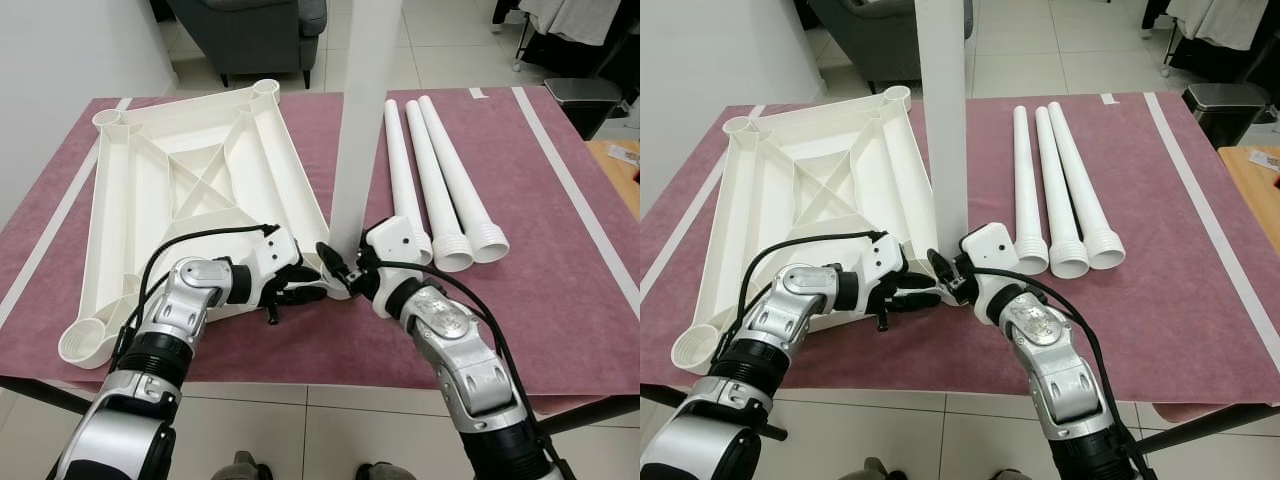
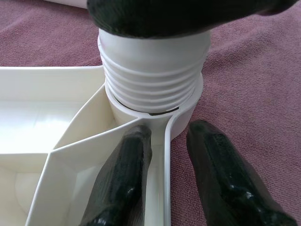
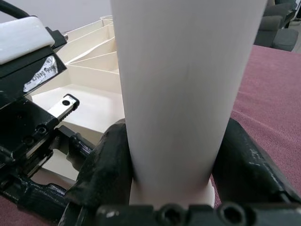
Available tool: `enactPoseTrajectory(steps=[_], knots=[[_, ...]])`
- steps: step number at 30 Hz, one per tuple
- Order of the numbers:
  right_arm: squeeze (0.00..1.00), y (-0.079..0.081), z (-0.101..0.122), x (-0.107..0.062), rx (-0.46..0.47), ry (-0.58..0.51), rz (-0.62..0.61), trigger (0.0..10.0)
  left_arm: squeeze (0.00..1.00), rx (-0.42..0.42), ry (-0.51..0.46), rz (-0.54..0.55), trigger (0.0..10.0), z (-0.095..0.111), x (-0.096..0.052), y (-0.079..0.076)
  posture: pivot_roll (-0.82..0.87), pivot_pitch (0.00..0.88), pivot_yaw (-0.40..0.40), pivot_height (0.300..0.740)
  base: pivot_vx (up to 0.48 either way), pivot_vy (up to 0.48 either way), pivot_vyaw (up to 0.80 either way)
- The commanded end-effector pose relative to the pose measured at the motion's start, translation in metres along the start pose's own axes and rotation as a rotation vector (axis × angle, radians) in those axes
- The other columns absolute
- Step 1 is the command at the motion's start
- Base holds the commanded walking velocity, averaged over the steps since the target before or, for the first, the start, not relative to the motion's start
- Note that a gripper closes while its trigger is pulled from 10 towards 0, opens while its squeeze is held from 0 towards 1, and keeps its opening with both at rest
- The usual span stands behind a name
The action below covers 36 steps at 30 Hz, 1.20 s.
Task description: Building children table
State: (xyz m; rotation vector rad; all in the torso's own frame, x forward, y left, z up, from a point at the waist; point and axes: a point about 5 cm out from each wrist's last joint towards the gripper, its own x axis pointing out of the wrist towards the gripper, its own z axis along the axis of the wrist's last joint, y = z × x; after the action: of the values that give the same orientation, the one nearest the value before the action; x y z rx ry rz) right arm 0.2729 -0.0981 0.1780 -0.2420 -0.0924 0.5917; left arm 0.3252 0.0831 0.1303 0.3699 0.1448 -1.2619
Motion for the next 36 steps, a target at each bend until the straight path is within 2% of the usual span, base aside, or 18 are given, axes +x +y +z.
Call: enactPoseTrajectory(steps=[1,4,9,19,27,28,30,32,36], knots=[[0.0,0.006,-0.016,-0.003,0.013,0.085,0.045,10.0,0.0,-0.103,0.09,0.331,10.0,-0.029,-0.001,0.005,-0.04,0.123,0.085,0.74,0.0,0.0,0.0],[0.0,0.004,-0.02,-0.003,0.009,0.1,0.052,10.0,0.0,-0.101,0.091,0.327,10.0,-0.029,-0.001,0.005,-0.04,0.124,0.087,0.74,0.0,0.0,0.0],[0.0,-0.003,-0.022,0.001,0.001,0.101,0.145,10.0,0.0,-0.091,0.096,0.315,10.0,-0.029,0.0,0.004,-0.03,0.125,0.095,0.74,0.0,0.0,0.0],[0.0,-0.015,-0.03,0.006,0.049,0.146,0.229,10.0,0.0,-0.081,0.1,0.303,10.0,-0.028,-0.001,0.002,-0.02,0.125,0.097,0.74,0.0,0.0,0.0],[0.0,-0.014,-0.039,0.008,0.059,0.174,0.141,10.0,0.0,-0.08,0.096,0.301,10.0,-0.028,0.0,0.0,-0.02,0.123,0.087,0.74,0.0,0.0,0.0],[0.0,-0.007,-0.044,0.003,0.062,0.174,0.092,10.0,0.0,-0.082,0.095,0.303,10.0,-0.028,0.0,0.0,-0.02,0.123,0.084,0.74,0.0,0.0,0.0],[0.0,-0.007,-0.044,0.003,0.062,0.174,0.092,10.0,0.0,-0.082,0.095,0.303,10.0,-0.028,0.0,0.0,-0.02,0.123,0.084,0.74,0.0,0.0,0.0],[0.0,-0.001,-0.051,-0.002,0.063,0.185,0.031,10.0,0.0,-0.084,0.095,0.305,10.0,-0.028,-0.001,-0.001,-0.02,0.123,0.084,0.74,0.0,0.0,0.0],[0.0,0.002,-0.057,-0.006,0.059,0.203,-0.019,10.0,0.0,-0.085,0.095,0.306,10.0,-0.028,-0.001,0.0,-0.03,0.124,0.087,0.74,0.0,0.0,0.0]])
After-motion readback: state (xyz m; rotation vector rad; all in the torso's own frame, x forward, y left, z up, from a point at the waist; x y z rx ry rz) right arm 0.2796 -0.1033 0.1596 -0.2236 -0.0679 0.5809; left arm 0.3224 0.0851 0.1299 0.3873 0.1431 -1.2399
